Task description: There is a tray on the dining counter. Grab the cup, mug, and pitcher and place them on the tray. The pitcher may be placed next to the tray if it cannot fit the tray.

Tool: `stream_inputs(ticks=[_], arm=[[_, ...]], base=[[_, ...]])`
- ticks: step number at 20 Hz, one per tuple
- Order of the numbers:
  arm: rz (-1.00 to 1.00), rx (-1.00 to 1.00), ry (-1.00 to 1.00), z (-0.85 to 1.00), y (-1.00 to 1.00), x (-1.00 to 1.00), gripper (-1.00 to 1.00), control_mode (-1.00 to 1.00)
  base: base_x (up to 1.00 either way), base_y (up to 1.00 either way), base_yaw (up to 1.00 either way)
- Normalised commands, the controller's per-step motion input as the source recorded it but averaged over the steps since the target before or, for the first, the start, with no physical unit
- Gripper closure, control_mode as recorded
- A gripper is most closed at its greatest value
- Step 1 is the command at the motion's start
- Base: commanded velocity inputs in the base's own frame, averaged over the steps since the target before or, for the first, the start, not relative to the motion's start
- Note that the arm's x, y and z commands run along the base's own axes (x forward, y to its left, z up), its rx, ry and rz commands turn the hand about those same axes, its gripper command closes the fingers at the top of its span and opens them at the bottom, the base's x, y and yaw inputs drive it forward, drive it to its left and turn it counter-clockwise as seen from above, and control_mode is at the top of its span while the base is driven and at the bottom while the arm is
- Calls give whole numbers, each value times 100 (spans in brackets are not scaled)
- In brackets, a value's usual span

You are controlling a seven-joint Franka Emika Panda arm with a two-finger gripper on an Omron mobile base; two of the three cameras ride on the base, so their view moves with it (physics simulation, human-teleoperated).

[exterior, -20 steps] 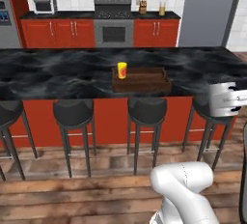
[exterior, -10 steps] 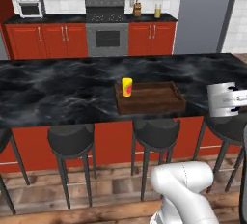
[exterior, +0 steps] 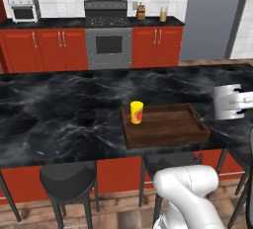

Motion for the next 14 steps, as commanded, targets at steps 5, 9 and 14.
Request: stream_inputs(ticks=[5, 9, 14], arm=[[0, 0, 0, 0, 0, 0, 100, 100], [0, 0, 0, 0, 0, 3, 100, -100], [11, 2, 0, 0, 0, 6, 100, -100]], base=[[39, 3, 0], [10, 4, 0], [0, 0, 0]])
